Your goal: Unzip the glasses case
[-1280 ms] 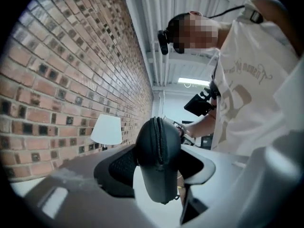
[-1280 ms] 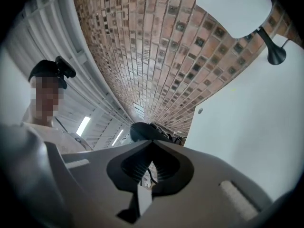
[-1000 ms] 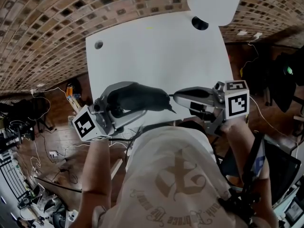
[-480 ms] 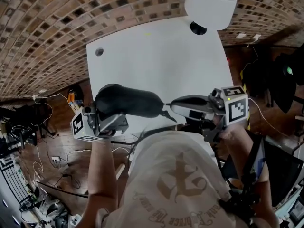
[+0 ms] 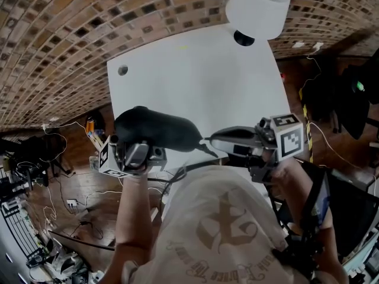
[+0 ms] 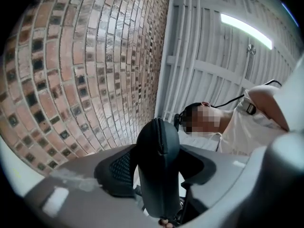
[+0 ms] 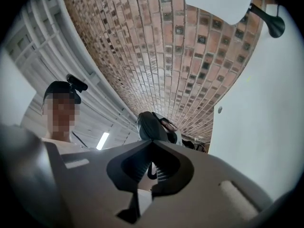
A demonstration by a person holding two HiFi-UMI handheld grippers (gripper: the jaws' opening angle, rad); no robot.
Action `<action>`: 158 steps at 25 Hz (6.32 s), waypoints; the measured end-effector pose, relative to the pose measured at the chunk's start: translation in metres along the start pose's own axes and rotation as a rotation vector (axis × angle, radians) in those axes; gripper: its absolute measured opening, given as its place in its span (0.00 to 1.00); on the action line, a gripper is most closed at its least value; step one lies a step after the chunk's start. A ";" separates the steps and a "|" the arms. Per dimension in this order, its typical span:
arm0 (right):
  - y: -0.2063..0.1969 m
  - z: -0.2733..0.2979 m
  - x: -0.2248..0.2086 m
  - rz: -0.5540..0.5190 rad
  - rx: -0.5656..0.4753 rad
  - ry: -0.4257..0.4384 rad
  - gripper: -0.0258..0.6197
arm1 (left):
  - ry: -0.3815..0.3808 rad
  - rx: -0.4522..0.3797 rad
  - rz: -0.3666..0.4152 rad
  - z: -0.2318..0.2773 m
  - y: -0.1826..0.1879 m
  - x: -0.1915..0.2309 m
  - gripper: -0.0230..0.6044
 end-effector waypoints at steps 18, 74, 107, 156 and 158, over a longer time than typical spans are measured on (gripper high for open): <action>-0.021 0.010 -0.007 0.088 -0.014 0.033 0.05 | 0.028 -0.286 -0.208 0.001 -0.009 0.021 0.46; -0.035 -0.057 -0.197 -0.900 0.891 -0.730 0.46 | 0.641 0.581 0.159 -0.079 -0.117 0.032 0.52; 0.012 -0.079 -0.235 -1.199 0.924 -0.800 0.63 | 0.760 0.571 0.227 -0.098 -0.113 0.018 0.51; -0.055 -0.126 -0.081 -0.671 0.015 -0.702 0.10 | 0.718 0.782 0.353 -0.106 -0.179 -0.014 0.04; -0.063 -0.122 -0.071 -0.679 -0.015 -0.717 0.09 | 0.697 0.778 0.342 -0.110 -0.178 -0.024 0.04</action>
Point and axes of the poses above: the fingertips, and each gripper's own axes: z forward along the fingers, x to its left, y out of its top, the point moved 5 cm from there along -z, backward along the fingers, and after that the axes turned 4 degrees about -x, right-handed, at the moved point
